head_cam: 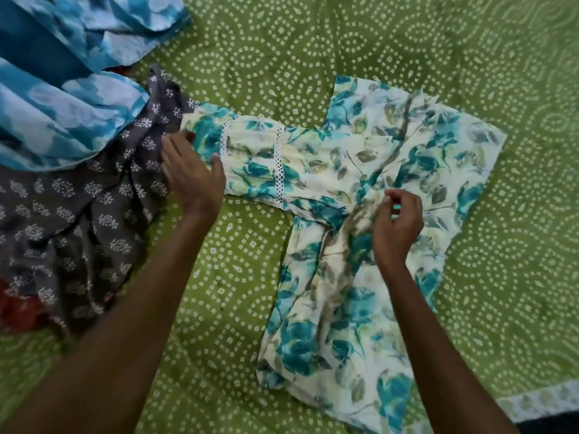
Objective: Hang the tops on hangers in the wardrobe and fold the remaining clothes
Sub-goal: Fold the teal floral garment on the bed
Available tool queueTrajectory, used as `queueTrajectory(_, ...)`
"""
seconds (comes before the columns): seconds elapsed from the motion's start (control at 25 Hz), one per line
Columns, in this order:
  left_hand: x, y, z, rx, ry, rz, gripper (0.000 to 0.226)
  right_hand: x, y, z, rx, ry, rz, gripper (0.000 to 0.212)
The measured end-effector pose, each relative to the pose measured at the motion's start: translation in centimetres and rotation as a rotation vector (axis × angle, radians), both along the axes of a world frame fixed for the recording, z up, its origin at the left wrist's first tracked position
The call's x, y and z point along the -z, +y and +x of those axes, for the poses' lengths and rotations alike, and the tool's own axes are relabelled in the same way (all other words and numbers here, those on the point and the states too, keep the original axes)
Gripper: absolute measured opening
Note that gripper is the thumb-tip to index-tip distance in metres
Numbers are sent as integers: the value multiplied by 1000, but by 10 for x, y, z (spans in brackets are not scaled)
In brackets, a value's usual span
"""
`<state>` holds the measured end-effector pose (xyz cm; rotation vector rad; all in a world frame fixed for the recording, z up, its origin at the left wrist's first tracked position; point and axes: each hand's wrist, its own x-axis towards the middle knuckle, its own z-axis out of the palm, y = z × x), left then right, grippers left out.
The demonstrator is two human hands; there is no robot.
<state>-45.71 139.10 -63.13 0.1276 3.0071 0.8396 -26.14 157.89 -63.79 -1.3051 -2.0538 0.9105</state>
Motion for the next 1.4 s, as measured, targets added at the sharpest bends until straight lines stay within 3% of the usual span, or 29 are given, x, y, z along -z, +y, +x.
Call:
queueTrajectory(0.08,-8,19,59,245,-132,198,24,0,46,-7,-96,-154,-26,28)
queueTrajectory(0.16,-6,39,120,446,-361,265,14,-4,85,-17,-405,-380,7,38)
queueTrajectory(0.28,5,64,177,358,-513,197,29,-14,115,-28,-879,-677,304,63)
queueTrajectory(0.44,14,79,202,335,-390,-15,33,-19,120,-38,-1156,-1019,403,75)
queueTrajectory(0.56,19,81,207,392,-259,22,21,-23,132,-41,-1176,-1157,477,40)
queueTrajectory(0.64,23,78,208,445,-230,-9,25,-27,145,-36,-1168,-1196,602,26)
queueTrajectory(0.84,40,54,202,555,-192,-127,42,-40,175,-56,-996,-976,667,34)
queueTrajectory(1.0,43,27,199,466,-105,-62,40,-40,185,-121,-908,-793,686,25)
queueTrajectory(1.16,42,23,206,417,-150,9,34,-23,185,-146,-783,-850,645,29)
queueTrajectory(1.32,31,33,211,118,-331,288,25,-17,192,-151,-617,-849,553,32)
queueTrajectory(1.4,26,35,214,18,-392,380,21,-13,192,-144,-444,-822,426,46)
